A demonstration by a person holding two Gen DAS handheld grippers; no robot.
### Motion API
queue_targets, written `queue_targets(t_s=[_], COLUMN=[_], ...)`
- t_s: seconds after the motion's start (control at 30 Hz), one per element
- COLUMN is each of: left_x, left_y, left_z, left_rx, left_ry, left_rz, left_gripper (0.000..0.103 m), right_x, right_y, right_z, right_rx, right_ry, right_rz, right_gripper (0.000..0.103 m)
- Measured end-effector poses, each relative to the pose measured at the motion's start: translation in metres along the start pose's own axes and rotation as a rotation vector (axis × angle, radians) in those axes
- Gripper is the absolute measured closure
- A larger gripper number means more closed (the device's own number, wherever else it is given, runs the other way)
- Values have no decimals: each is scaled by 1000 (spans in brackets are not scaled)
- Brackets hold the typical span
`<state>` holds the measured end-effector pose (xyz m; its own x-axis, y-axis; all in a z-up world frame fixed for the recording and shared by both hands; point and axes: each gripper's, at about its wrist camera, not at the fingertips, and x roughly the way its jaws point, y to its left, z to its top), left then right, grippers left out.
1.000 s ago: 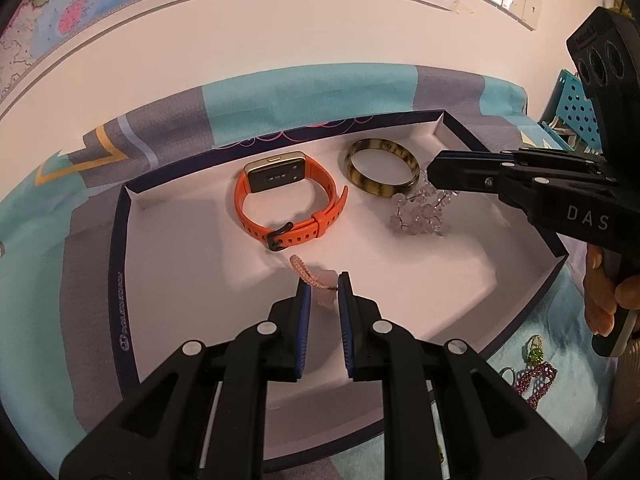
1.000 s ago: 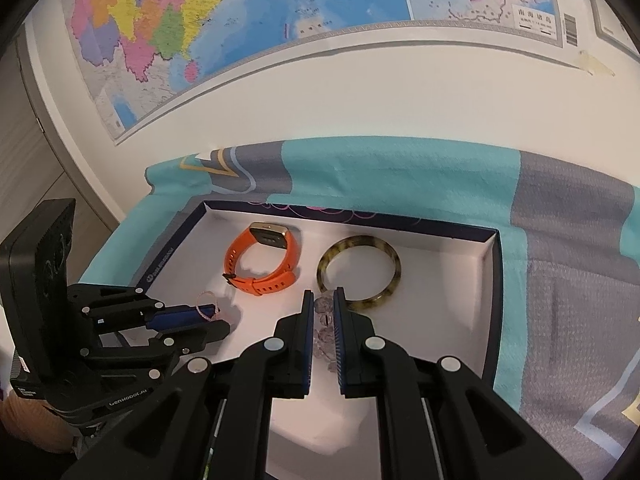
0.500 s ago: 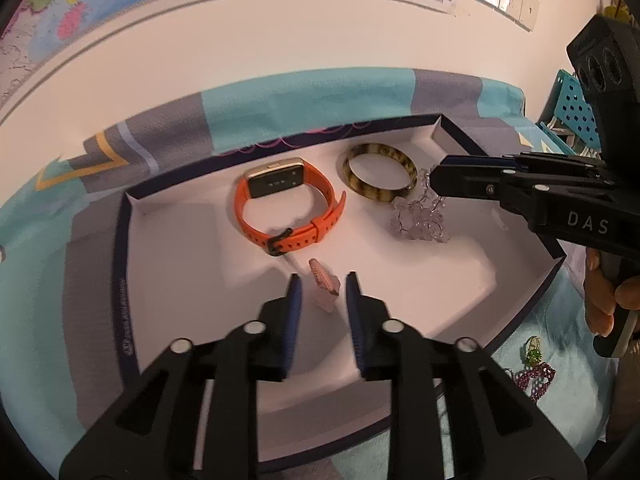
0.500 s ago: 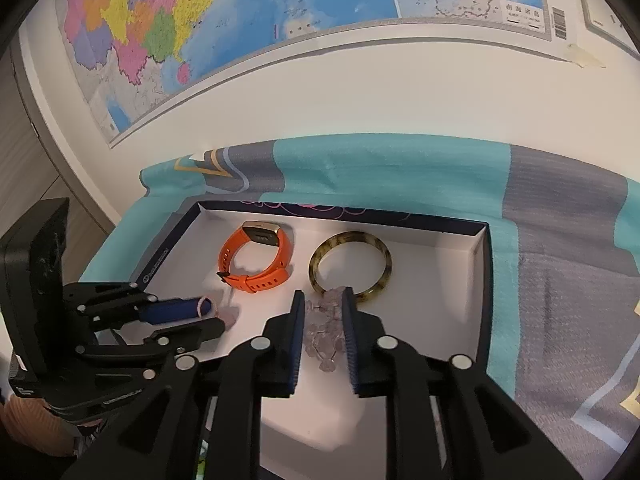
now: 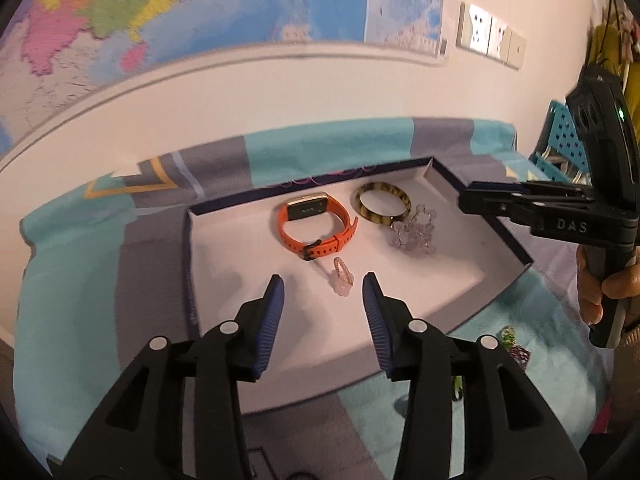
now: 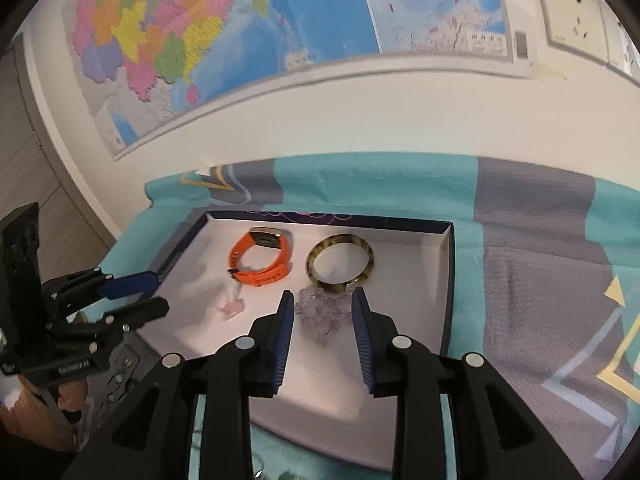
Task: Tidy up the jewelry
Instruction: 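Open left gripper dropping pink clip while right gripper releases crystal bracelet in box, then withdraw both grippers from the box back toward remaining jewelry, then lower right gripper onto maroon beaded bracelet and close on it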
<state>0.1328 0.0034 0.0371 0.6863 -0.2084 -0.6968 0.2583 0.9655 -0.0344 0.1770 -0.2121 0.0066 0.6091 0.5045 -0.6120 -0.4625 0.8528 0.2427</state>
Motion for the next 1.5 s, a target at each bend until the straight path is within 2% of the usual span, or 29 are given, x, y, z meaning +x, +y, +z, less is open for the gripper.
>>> queue_targets(t_s=[0.1,0.23,0.3,0.43,0.7,1.1,1.5], left_x=[-16,-31,-35,-39,-43,-57,-58], left_y=[4,7,6,4,-4,-9,-10], left_z=[-9,-23,-32,-47,-69,-100,-109], left_rx=[-6,-5,1,11,29,37,30], left_ry=[-28,-43,-41,-33,-19,-4,11], left_rz=[-8,-9,1,5,2,10,13], left_gripper=[58,56,55,54,53,50,49], right_x=[-19,-42,-49,-53,-47,-44,-42], right_y=[7,20,26,33,26,31,34], right_z=[-7,-26,-37,-64,-107,-122,-128], right_rx=[-25,-75,-96,-129,-74,-58,-47], right_ry=[-24,-34,-20,27,107,135,136], right_rz=[18,27,37,2,2,22,24], right_gripper=[69,68,68,68,68,68,68])
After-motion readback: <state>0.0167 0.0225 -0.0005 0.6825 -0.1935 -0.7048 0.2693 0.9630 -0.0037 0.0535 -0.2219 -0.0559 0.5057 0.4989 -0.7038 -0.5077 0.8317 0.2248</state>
